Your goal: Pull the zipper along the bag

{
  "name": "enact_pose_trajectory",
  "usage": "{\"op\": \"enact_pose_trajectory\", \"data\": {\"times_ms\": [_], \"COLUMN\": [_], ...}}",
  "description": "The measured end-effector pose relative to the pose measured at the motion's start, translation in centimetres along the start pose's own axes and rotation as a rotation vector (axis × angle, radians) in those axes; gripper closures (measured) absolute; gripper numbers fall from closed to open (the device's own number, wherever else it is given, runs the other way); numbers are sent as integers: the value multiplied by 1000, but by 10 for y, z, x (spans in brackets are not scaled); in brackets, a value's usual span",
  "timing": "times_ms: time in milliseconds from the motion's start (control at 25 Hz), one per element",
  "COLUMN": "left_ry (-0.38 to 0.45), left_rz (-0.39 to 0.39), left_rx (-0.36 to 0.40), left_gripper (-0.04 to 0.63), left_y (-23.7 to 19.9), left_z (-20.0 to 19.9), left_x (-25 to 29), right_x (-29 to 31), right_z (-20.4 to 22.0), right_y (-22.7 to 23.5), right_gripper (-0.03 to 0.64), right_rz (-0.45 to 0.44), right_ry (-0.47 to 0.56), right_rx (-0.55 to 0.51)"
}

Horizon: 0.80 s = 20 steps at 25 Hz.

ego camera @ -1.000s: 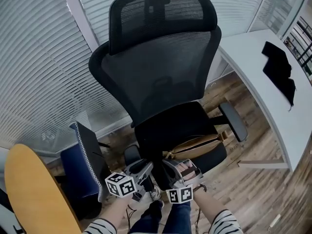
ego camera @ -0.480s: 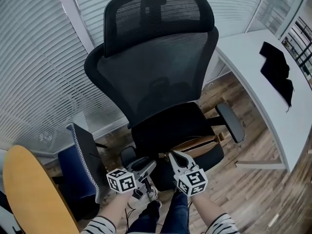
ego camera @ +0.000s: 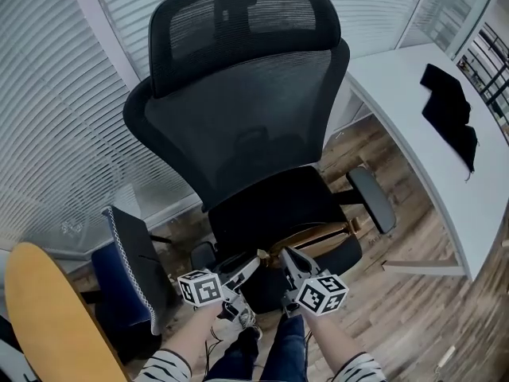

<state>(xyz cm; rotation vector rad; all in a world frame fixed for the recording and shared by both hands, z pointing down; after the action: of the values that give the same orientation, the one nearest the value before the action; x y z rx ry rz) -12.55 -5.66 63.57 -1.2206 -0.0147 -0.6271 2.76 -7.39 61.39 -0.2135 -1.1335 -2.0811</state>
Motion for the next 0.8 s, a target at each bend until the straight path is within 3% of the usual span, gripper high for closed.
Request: {"op": "enact_pose_trajectory", "data": {"times_ms": [320,440,640,680,760,800], "left_ry": [-5,-12,-2,-3,-6,-8], "left_rz": [68,65,34,24,-4,-21], "left_rx": [31,48,10,10,16,16], "left_gripper": [360,337,339,368,507,540], "left_y": [16,21,16,15,13,12], "left_z": [-4,0,-1,-2,-3,-3], "left_x": [14,18,18,18,17,16], "right_x": [4,4,6,6,6,5], "right_z": [5,6,8,8,8,8], "right_y": [2,2,-3,-3,-3,-3], "right_gripper": [581,581,581,581,581,581], "right_rz": [-6,-11,-22,-24,-25,-25], "right_ry": [-9,-7,-19,-20,-20,-20], "right_rx": [19,26,-4,-7,-7,-4]}}
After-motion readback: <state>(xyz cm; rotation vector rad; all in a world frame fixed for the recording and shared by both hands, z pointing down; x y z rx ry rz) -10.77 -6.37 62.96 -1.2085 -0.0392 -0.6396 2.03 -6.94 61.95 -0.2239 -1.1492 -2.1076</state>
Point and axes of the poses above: the fingertips, and each gripper's own axes: x forward along the fingers, y to its right, z out of its underside, the point moved 5 cm from there along -x, backward along the fingers, and after that the axes turned 12 degrees about -y, right-handed, at the moved point
